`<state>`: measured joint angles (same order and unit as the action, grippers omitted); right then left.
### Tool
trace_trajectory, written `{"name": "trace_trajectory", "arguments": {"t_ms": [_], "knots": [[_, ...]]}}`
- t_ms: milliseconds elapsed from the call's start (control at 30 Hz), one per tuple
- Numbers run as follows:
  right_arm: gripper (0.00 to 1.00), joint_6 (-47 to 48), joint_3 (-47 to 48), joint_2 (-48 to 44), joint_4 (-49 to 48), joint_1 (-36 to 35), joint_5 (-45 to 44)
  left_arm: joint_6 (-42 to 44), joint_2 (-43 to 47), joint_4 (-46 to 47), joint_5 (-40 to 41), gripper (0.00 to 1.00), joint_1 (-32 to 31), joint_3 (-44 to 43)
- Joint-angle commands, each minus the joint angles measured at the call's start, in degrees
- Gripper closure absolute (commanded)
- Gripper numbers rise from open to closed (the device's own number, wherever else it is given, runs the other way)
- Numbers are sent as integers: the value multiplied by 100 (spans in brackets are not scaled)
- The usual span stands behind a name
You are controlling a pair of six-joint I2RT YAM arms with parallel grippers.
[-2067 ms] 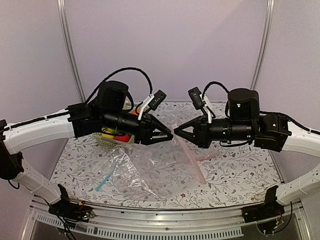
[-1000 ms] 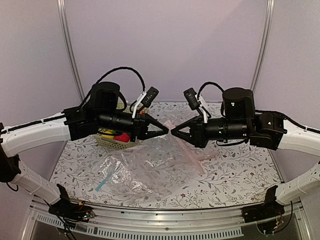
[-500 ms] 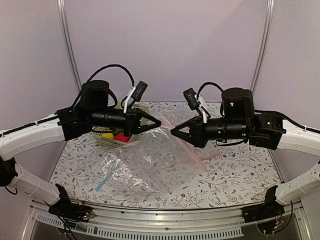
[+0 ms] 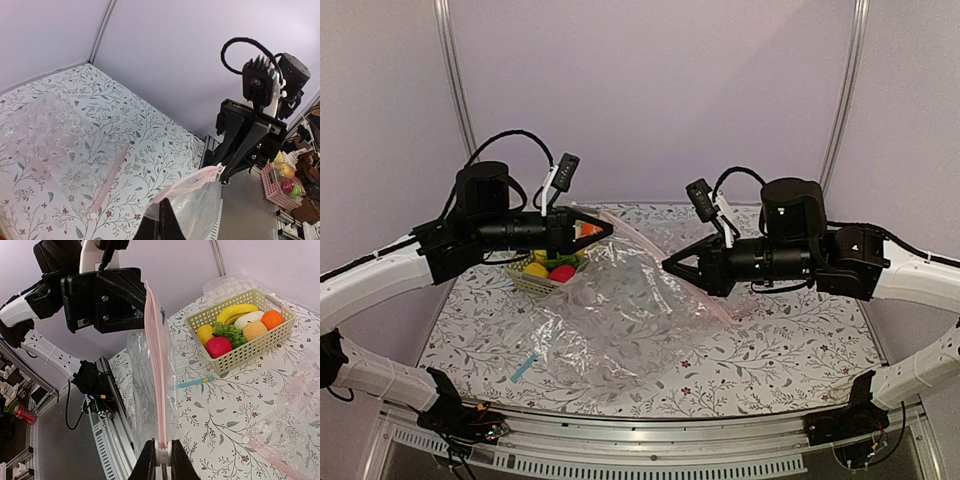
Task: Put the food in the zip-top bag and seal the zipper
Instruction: Unzip the zipper from the zipper food storage bag.
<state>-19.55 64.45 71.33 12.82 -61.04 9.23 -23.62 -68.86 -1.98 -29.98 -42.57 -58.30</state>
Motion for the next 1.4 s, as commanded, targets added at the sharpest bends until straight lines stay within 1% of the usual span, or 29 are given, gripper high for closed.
{"name": "trace_trajectory", "arguments": {"t_ms": [0,333,667,1033,1367], "knots": [[91,-14,-83,-75,174,37,-62,-136,321,-48,503,100,418,217],[91,-22,-108,-84,188,39,-116,-192,849,-215,711,100,909,472],[91,-29,-120,-80,220,44,-150,-156,1173,-452,782,100,1268,583],[91,-56,-151,-69,224,41,-193,-6,1408,-839,848,100,1517,597],[90,-83,-206,-96,240,40,-300,42,1506,-972,871,100,1693,540]]}}
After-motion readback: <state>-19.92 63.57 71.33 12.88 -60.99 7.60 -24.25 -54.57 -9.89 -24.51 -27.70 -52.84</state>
